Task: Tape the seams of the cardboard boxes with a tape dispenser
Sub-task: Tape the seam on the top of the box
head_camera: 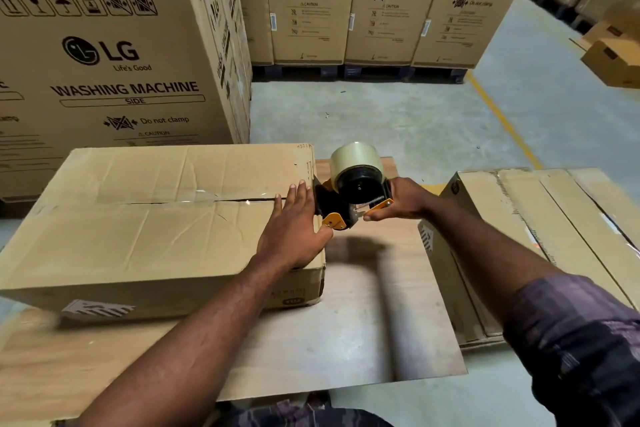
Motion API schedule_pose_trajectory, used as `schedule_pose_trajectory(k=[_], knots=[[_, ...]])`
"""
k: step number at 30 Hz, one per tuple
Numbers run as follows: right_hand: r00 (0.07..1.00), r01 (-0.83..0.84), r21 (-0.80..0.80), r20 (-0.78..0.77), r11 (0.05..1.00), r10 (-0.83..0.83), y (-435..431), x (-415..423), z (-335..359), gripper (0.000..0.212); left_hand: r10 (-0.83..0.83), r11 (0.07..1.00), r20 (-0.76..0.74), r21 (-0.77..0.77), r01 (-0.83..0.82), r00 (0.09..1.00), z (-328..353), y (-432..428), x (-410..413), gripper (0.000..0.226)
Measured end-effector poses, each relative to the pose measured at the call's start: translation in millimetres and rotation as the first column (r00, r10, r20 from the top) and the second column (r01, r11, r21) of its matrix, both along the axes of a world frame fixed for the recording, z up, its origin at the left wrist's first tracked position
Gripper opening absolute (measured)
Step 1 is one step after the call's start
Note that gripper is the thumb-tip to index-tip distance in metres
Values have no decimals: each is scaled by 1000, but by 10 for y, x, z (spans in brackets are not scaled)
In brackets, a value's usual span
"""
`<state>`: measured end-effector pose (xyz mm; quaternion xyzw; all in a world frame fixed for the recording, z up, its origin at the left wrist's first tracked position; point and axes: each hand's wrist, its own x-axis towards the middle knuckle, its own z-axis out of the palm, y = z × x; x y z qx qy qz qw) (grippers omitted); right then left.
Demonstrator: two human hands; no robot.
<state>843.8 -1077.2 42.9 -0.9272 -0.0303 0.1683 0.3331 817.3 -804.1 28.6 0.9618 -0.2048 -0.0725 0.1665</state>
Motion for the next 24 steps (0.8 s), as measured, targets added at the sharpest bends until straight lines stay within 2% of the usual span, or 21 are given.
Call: schedule_pose_trajectory(k=[5,7,10,12,16,18,21,24], knots=[[999,-16,-50,-30,999,15,-15,24,90,31,-6,1000,12,5,6,1000,-21,-16,12,84],[998,-12,-141,-61,990,4,-8,2,-32,28,-4,1000,21,20,4,1000,-32,-5,14,83],[982,-98,-434,-189,896,16,4,-101,-365,47,-16,999,9,32,16,1000,-36,4,16,84],[967,-88,-463,-251,882,-36,22,-238,-584,56,-21,999,7,26,20,1000,-33,7,24,85],[918,183,-255,-301,949,-258,-46,-461,-776,55,-14,1000,13,21,14,1000,-40,13,21,85],[855,378,-128,-331,917,-399,-60,-531,-845,50,-10,1000,26,20,9,1000,-45,8,18,85],[705,658,70,-407,750,-580,23,-595,-981,60,3,999,66,38,-5,998,-48,5,11,85],[564,804,234,-592,546,-576,229,-630,-1141,57,19,999,83,25,-21,996,-46,5,11,86]])
